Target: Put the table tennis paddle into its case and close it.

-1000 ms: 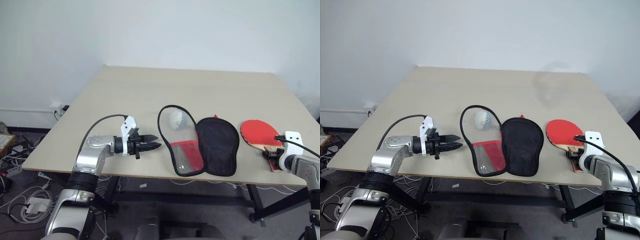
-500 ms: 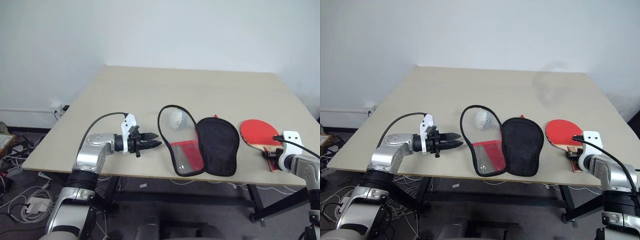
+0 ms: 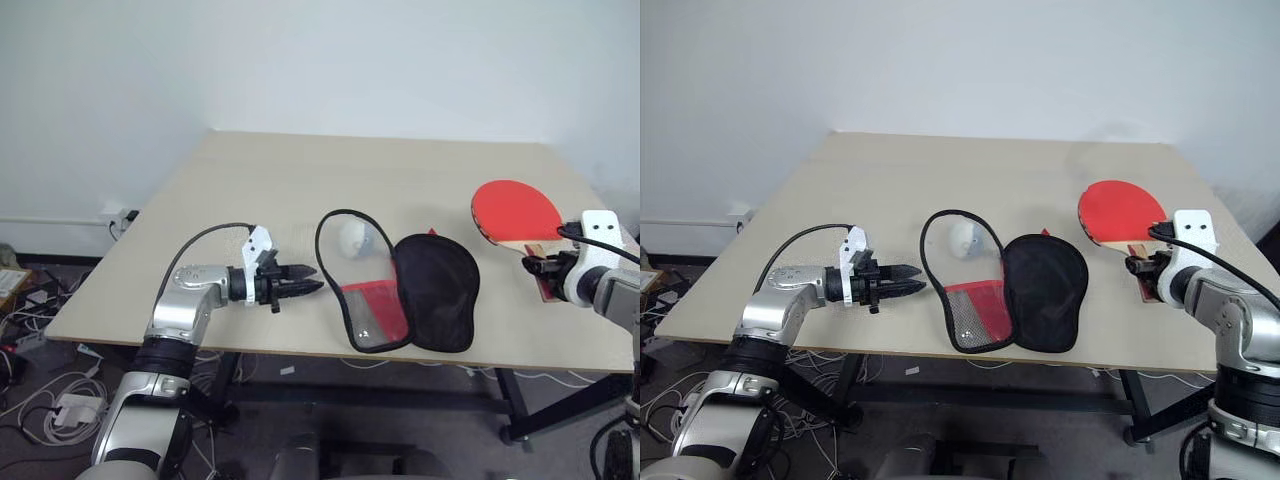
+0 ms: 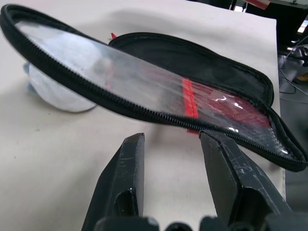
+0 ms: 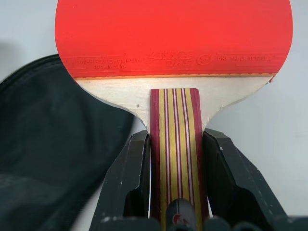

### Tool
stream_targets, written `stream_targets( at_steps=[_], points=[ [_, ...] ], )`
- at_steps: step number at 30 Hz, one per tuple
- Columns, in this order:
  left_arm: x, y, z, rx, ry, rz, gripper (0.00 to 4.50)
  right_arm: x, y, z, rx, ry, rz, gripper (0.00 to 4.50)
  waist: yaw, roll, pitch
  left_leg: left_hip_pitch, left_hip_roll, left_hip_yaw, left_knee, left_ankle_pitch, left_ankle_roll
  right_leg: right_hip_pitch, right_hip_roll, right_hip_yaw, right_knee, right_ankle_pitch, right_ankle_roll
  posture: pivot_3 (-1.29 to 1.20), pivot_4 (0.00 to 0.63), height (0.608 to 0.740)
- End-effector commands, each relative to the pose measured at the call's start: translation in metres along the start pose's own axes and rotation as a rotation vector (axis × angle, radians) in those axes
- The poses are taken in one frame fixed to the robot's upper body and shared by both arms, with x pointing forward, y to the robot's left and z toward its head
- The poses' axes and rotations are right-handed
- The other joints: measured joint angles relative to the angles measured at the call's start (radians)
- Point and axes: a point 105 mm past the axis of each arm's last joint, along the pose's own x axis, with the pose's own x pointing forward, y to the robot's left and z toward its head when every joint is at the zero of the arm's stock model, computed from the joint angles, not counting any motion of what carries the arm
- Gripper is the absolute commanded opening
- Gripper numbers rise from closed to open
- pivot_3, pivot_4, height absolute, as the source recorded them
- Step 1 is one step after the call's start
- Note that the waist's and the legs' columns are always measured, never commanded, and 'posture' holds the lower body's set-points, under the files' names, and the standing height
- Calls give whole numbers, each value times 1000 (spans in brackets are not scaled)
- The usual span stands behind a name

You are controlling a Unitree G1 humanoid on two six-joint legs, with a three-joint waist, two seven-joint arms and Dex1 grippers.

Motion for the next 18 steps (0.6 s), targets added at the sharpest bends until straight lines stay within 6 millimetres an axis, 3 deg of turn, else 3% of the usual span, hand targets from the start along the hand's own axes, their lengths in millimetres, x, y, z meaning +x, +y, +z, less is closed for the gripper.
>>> stream_targets(
  at_steps=[1, 12, 18],
  points=[
    [3, 0, 15, 37, -26, -11, 1867, -3, 33, 19, -20, -64, 50, 1210, -1, 0, 0, 0, 0, 0, 0, 0, 0, 0, 0, 0, 0, 0, 0, 0, 0, 715],
    [8, 1, 19, 41, -24, -21, 1867, 24, 89, -2, 149, 13, 58, 1210, 1, 0, 0, -2, -1, 2, 0, 2, -7, -1, 0, -1, 1, 0, 0, 0, 0, 715],
    [7, 2, 24, 49, -25, -19, 1867, 30, 104, -21, 176, 86, 67, 1210, -2, 1, 0, -2, -1, 3, 0, 2, -8, -2, 0, -1, 3, 0, 0, 0, 0, 715]
  ],
)
